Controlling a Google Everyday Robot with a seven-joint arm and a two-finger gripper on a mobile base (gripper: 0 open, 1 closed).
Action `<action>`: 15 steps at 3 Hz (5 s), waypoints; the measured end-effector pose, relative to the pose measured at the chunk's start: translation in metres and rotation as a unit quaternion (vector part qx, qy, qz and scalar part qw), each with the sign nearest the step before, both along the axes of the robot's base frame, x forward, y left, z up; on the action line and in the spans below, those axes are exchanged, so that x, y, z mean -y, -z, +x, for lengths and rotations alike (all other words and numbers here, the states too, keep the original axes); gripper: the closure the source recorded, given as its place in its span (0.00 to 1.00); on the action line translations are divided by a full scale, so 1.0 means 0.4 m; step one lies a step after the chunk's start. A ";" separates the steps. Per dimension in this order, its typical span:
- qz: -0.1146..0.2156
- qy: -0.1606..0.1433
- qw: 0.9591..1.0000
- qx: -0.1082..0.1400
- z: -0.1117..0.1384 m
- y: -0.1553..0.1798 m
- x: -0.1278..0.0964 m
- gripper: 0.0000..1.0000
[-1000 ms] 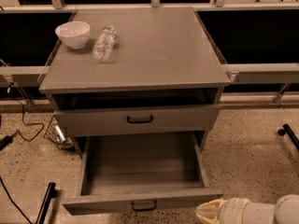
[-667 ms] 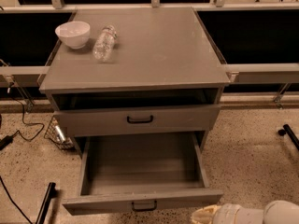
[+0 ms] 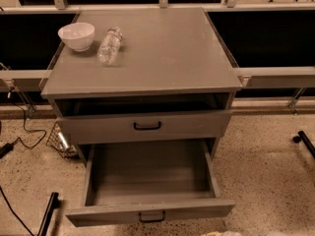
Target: Close middle drawer
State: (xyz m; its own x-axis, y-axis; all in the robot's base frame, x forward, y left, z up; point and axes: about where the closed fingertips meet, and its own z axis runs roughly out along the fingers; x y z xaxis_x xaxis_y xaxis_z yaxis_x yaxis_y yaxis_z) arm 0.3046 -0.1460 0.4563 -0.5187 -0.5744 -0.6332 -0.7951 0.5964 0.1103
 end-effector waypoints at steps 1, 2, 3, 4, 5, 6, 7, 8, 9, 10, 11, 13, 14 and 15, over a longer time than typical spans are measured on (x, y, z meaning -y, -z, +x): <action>0.006 0.080 0.996 0.043 0.031 0.075 0.005 1.00; 0.025 0.149 0.984 0.092 0.081 0.072 0.033 1.00; 0.078 0.227 0.964 0.118 0.146 0.072 0.075 1.00; 0.080 0.230 0.963 0.119 0.163 0.091 0.072 1.00; 0.083 0.234 0.961 0.124 0.186 0.103 0.068 1.00; 0.088 0.238 0.959 0.128 0.211 0.112 0.062 1.00; 0.095 0.241 0.957 0.134 0.246 0.122 0.050 1.00; 0.103 0.246 0.953 0.145 0.288 0.127 0.041 1.00; 0.110 0.249 0.949 0.156 0.336 0.127 0.028 1.00; 0.119 0.251 0.945 0.170 0.405 0.119 0.012 1.00; 0.125 0.249 0.944 0.179 0.451 0.113 -0.003 1.00; 0.137 0.243 0.940 0.195 0.575 0.104 -0.046 1.00; 0.140 0.247 0.937 0.202 0.645 0.100 -0.049 1.00; 0.139 0.252 0.935 0.208 0.708 0.098 -0.049 1.00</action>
Offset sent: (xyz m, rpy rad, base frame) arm 0.0518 -0.0362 -0.0246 0.0923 -0.3122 -0.4876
